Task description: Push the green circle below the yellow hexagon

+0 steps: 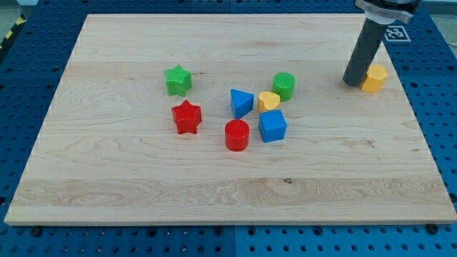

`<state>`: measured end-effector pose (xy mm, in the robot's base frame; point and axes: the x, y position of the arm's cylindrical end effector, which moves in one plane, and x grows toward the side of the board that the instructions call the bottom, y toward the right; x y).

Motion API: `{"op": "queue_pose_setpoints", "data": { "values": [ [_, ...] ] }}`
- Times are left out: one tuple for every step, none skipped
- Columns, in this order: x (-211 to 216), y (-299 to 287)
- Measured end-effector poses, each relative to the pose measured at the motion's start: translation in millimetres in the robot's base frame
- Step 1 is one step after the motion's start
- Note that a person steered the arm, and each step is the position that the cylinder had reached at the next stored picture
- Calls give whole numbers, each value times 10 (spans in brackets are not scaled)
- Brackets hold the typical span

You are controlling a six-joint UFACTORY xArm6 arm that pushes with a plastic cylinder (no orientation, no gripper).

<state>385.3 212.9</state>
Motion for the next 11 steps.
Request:
{"op": "queue_pose_setpoints", "data": {
  "values": [
    [-50,-169],
    [-255,-779],
    [-269,-1676],
    [-114,-2163],
    [13,-2155],
    [150,-1953],
    [149,-1500],
    [142,-1047],
    [142,-603],
    [142,-199],
    [154,-359]
  ]
}}
